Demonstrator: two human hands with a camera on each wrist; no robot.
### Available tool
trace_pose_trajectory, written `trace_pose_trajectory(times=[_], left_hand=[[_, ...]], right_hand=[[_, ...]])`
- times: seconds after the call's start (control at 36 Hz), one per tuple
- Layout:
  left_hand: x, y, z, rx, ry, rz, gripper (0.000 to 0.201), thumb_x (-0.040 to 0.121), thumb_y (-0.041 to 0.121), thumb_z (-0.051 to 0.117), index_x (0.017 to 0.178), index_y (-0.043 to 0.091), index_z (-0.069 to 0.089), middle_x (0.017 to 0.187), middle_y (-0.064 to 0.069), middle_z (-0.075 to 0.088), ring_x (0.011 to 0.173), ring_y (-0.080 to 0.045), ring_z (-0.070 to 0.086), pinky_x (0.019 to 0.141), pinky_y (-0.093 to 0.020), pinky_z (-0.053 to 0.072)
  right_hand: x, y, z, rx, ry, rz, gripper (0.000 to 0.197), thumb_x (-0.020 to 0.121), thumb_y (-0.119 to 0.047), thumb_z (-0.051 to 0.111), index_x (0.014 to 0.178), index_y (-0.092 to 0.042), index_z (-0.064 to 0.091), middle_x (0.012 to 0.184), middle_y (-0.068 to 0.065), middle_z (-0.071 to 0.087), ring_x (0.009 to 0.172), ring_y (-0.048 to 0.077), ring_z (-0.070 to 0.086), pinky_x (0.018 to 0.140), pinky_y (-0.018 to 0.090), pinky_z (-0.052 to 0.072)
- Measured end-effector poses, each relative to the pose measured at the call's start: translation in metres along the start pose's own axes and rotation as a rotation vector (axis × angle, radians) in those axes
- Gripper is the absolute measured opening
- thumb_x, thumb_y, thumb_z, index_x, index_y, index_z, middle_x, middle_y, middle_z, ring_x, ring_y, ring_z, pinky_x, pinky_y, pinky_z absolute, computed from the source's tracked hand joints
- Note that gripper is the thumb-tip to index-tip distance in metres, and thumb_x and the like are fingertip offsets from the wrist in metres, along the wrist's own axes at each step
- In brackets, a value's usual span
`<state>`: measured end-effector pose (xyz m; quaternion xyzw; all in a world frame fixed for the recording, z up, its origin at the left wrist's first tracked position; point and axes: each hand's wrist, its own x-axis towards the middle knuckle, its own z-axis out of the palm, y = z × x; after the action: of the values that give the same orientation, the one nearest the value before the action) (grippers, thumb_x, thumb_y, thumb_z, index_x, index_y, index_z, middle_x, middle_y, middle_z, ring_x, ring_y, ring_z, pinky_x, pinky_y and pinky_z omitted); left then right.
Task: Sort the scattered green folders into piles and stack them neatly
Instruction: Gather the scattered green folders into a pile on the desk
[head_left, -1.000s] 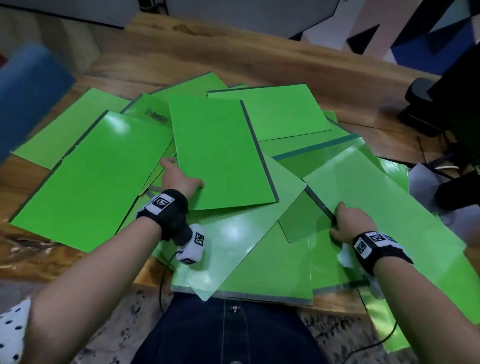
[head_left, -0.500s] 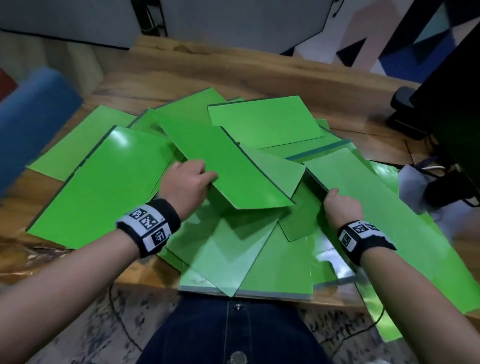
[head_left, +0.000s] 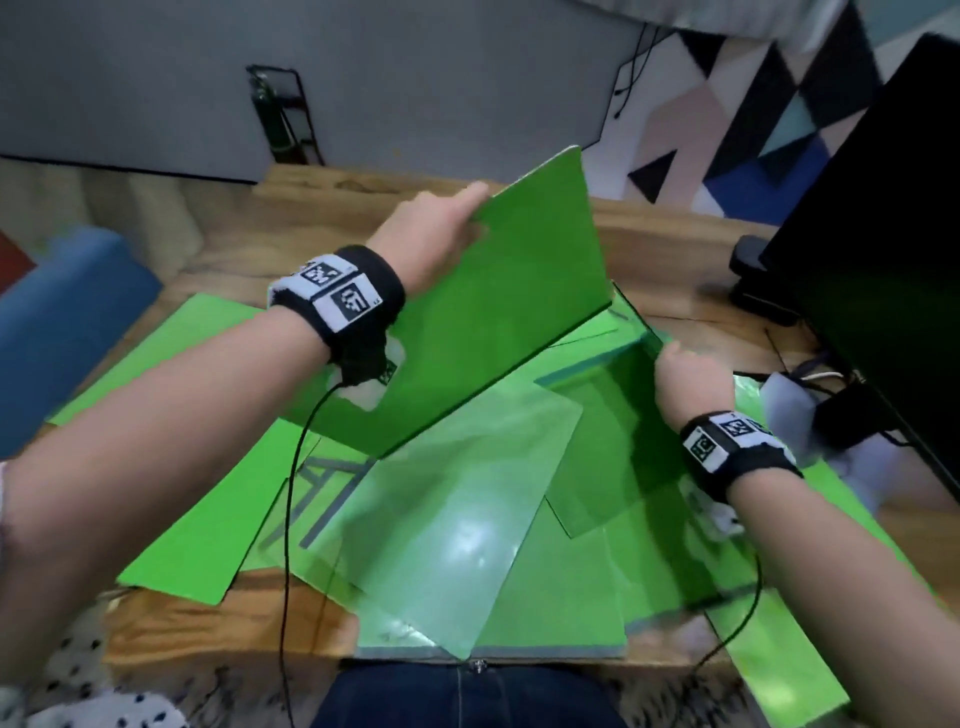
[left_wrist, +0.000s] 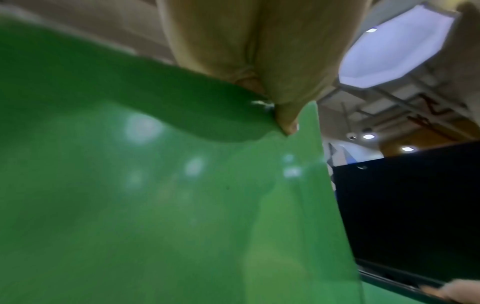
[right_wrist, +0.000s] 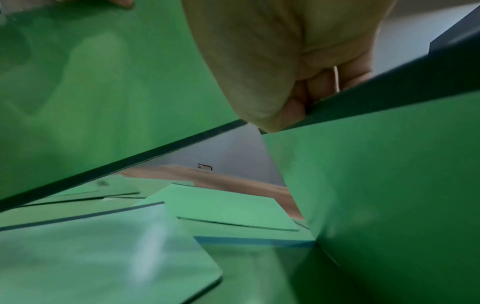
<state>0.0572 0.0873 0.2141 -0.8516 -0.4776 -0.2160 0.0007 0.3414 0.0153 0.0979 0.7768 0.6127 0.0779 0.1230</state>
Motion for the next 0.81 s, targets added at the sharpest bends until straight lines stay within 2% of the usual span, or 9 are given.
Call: trace_pose_trajectory(times=[0.08,0.17,0.28,0.36,0.42,0.5,0.64,0.72,0.81], left_hand=[[0.009,-0.015,0.006,-0.124,-0.009,-0.14,0.029,0.096,0.024,0.051,0.116,0.004,0.053,0.09,-0.015,0.062,0.076,-0.022,0.052,0.072,-0.028,0.04],[0.007,-0.033,0.032,-0.197,-0.115,-0.325,0.037,0.094,0.03,0.053,0.12,0.003,0.057,0.118,-0.018,0.062,0.103,-0.029,0.058,0.087,-0.034,0.043],[-0.016,-0.051,0.08,-0.195,-0.262,-0.606,0.05,0.095,0.03,0.052,0.134,0.0,0.046,0.135,-0.02,0.051,0.123,-0.032,0.05,0.101,-0.039,0.038],[-0.038,-0.065,0.11,-0.214,-0.353,-0.775,0.057,0.093,0.034,0.055,0.136,-0.001,0.043,0.137,-0.02,0.049,0.124,-0.033,0.049,0.101,-0.039,0.039],[-0.056,-0.072,0.123,-0.215,-0.466,-0.834,0.067,0.087,0.04,0.062,0.137,0.0,0.041,0.137,-0.02,0.049,0.123,-0.032,0.049,0.1,-0.039,0.04],[-0.088,-0.078,0.136,-0.232,-0.592,-0.926,0.079,0.075,0.035,0.076,0.137,0.001,0.04,0.138,-0.017,0.048,0.124,-0.032,0.049,0.102,-0.04,0.04],[-0.134,-0.086,0.147,-0.259,-0.73,-1.052,0.088,0.074,0.034,0.078,0.142,0.002,0.032,0.143,-0.017,0.042,0.127,-0.033,0.046,0.101,-0.042,0.041],[-0.157,-0.085,0.153,-0.293,-0.74,-1.091,0.09,0.074,0.032,0.078,0.144,0.005,0.029,0.144,-0.016,0.04,0.127,-0.034,0.045,0.101,-0.044,0.041],[-0.167,-0.085,0.154,-0.326,-0.702,-1.104,0.092,0.073,0.033,0.079,0.144,0.006,0.027,0.146,-0.015,0.038,0.129,-0.033,0.043,0.103,-0.043,0.039]], right_hand=[[0.005,0.004,-0.008,0.037,0.033,0.008,0.021,0.088,0.005,0.042,0.107,0.001,0.05,0.097,0.017,0.067,0.087,0.035,0.067,0.06,0.031,0.037],[0.007,0.005,-0.009,0.06,0.043,0.009,0.019,0.089,0.004,0.04,0.105,0.0,0.049,0.098,0.017,0.067,0.088,0.035,0.066,0.061,0.032,0.037],[0.007,0.0,-0.007,0.052,0.038,-0.038,0.024,0.089,0.005,0.038,0.11,0.001,0.048,0.098,0.015,0.067,0.086,0.033,0.067,0.061,0.03,0.038],[0.009,-0.009,-0.001,0.039,0.018,-0.086,0.032,0.089,0.005,0.037,0.12,0.004,0.044,0.097,0.013,0.068,0.08,0.03,0.066,0.059,0.031,0.041],[0.008,-0.019,0.004,0.045,-0.005,-0.108,0.032,0.09,0.006,0.038,0.121,0.004,0.045,0.093,0.012,0.067,0.072,0.027,0.063,0.059,0.032,0.047],[0.005,-0.036,0.012,0.048,-0.035,-0.164,0.034,0.09,0.007,0.039,0.124,0.006,0.044,0.093,0.014,0.068,0.076,0.029,0.067,0.062,0.035,0.051],[-0.005,-0.066,0.027,0.004,-0.063,-0.256,0.037,0.093,0.003,0.041,0.13,0.007,0.04,0.095,0.012,0.068,0.073,0.026,0.066,0.056,0.03,0.046],[-0.012,-0.086,0.031,-0.016,-0.074,-0.298,0.039,0.094,0.002,0.043,0.132,0.007,0.037,0.097,0.011,0.067,0.066,0.022,0.058,0.06,0.03,0.052],[-0.023,-0.106,0.03,-0.02,-0.073,-0.341,0.037,0.095,0.001,0.042,0.131,0.008,0.039,0.101,0.012,0.066,0.078,0.023,0.066,0.064,0.03,0.053]])
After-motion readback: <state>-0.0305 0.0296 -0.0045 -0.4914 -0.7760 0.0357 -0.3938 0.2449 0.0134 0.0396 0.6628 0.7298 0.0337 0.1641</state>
